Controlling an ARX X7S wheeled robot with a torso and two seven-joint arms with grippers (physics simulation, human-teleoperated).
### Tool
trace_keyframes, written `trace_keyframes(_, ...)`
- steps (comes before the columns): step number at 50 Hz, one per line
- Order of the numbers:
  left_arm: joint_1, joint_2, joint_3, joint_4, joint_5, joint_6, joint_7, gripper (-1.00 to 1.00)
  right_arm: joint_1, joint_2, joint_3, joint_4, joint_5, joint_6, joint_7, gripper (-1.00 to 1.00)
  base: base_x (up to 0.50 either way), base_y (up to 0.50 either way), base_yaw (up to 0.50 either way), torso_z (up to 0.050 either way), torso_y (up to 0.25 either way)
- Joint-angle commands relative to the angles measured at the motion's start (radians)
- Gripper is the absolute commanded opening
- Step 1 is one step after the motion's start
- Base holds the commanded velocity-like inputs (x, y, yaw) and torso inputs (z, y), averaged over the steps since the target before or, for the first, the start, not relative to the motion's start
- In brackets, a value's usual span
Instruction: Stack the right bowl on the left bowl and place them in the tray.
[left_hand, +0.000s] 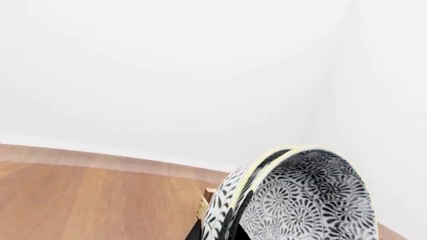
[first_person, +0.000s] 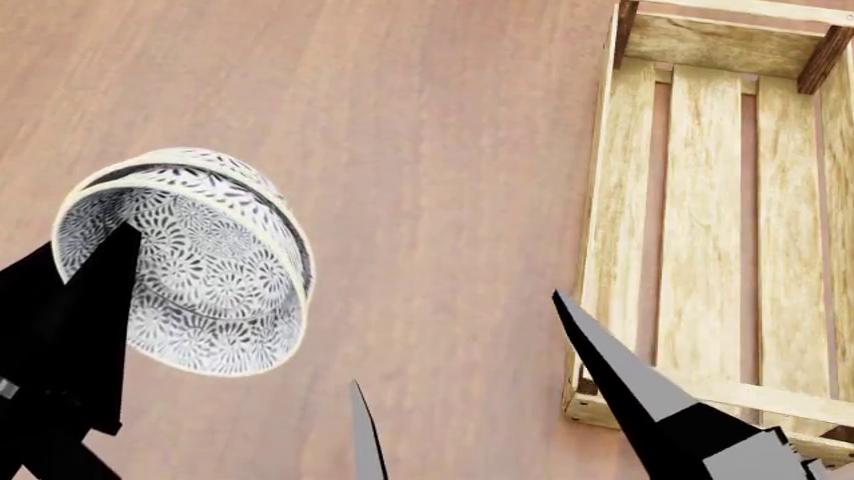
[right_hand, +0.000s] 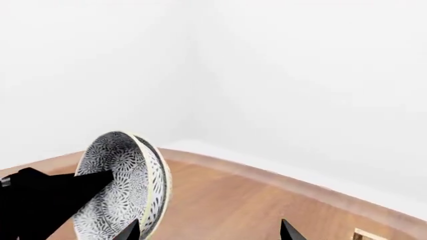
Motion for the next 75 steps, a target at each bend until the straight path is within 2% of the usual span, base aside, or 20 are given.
trace_keyframes(1,-0.005,0.003,-0.008,0.026,0.004,0.018,0.011,-1.0,0.058,0.006,-0.038,0.015,0.073,-0.03,-0.027,1.0,0.0,0.0,0.0,0.0,0.0)
trace_keyframes(14,-0.014,0.003,-0.002,0.03,0.001,0.013,0.009,-1.0,0.049,-0.031,-0.032,0.059,0.221,-0.183,-0.128,1.0,0.0,0.0,0.0,0.001,0.001)
trace_keyframes(42,-0.021,-0.01,0.036,0.087,0.026,-0.013,-0.001,-1.0,0.198,-0.164,-0.102,0.133,0.241,-0.059,-0.162,1.0,0.0,0.0,0.0,0.0,0.001)
trace_keyframes(75,-0.031,-0.038,0.026,0.14,-0.012,-0.019,-0.018,-1.0,0.247,-0.229,-0.123,0.213,0.256,-0.038,-0.187,1.0,0.0,0.0,0.0,0.0,0.001)
